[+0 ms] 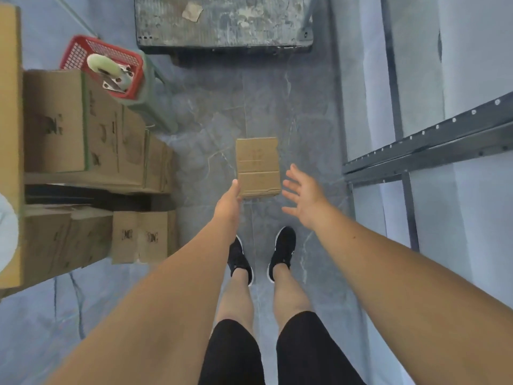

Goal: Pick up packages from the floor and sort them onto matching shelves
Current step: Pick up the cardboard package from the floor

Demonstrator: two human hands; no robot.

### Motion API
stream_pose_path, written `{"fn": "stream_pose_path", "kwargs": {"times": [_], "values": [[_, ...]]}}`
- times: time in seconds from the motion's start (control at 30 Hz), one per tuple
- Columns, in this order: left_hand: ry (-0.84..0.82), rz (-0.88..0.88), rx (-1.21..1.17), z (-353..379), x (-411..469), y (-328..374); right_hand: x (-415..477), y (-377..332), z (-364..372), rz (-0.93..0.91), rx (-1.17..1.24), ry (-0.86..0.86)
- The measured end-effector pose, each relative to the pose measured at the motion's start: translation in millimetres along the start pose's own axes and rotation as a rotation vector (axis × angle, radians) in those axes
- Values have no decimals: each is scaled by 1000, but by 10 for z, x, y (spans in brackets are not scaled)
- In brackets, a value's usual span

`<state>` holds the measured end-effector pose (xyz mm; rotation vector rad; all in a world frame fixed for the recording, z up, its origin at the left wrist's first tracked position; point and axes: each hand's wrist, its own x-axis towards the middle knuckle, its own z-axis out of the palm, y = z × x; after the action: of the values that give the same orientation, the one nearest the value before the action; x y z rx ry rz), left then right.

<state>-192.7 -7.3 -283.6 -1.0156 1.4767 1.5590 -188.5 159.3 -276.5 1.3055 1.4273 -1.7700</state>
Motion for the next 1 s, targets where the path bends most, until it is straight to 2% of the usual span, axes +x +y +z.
{"fn": "stream_pose_path", "kwargs": {"times": [0.13,0.57,0.8,1.0], "values": [[47,-61,-13,30,638,-127,598,187,63,53,-9,-20],[102,-63,90,132,2296,-404,2231,519,-80,103,-28,28],[114,-29,11,361,2809,-458,2871,485,11,14,-70,47],[189,12,16,315,3250,-499,3245,481,4,-76,-130,86]]}}
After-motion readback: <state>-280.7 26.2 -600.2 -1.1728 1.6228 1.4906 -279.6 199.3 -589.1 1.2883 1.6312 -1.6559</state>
